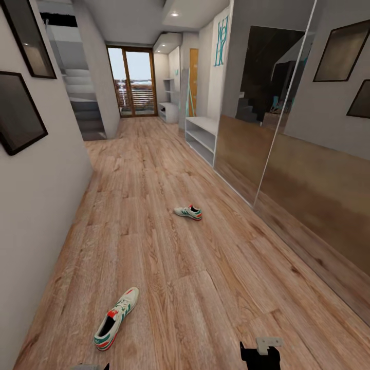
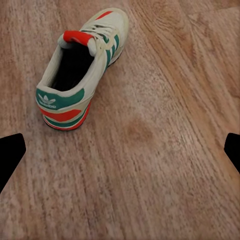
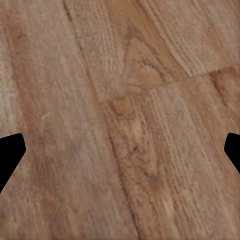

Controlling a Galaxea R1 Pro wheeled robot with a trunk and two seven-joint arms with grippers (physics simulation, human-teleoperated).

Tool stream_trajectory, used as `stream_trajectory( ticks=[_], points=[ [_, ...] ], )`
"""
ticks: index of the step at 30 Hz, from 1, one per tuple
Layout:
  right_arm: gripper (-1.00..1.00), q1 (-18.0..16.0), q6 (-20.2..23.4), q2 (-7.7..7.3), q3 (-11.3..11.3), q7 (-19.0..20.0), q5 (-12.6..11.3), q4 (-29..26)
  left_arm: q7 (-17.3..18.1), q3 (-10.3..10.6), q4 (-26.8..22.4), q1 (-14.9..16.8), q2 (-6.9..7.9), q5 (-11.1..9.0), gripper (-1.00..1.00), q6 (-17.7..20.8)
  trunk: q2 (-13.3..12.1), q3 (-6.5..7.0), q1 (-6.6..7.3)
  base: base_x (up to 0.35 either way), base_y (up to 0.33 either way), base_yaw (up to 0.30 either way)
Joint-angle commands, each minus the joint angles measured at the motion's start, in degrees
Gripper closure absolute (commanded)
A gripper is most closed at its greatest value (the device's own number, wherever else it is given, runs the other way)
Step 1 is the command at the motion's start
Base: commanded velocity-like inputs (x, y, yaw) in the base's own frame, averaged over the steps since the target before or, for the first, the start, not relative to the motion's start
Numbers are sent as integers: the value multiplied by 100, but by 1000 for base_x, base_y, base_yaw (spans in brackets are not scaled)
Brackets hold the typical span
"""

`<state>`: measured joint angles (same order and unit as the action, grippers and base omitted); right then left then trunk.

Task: Pick up the two gym shoes and the two sandals from the corridor floor and place them onto the hallstand (shoe rack) in the corridor, making sure they are on the rack and not on the floor. Arrange them so the two gym shoes are next to each other and the two sandals are next to each other.

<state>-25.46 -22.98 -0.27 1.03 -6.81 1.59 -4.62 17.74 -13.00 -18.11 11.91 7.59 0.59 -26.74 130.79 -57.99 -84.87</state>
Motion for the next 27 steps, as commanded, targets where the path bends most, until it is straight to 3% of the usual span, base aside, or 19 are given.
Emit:
stream_trajectory(
  ticks=[1,12,20,27],
  points=[
    [-100,-3,-13,4,10,-31,17,-1,48,-63,0,9,18,5,-100,11,2,-5,1,0,0,0],
    [-100,-3,-16,-8,-11,-31,28,-230,-6,-67,-91,190,67,11,-100,94,2,-5,1,0,0,0],
    [-100,-3,86,-15,-7,-13,44,-1531,-62,-6,-104,799,146,93,-100,275,2,-5,1,0,0,0],
    [-100,-3,684,-16,-13,-12,46,-2627,-68,5,-119,1215,247,420,-100,834,2,-5,1,0,0,0]
  ],
)
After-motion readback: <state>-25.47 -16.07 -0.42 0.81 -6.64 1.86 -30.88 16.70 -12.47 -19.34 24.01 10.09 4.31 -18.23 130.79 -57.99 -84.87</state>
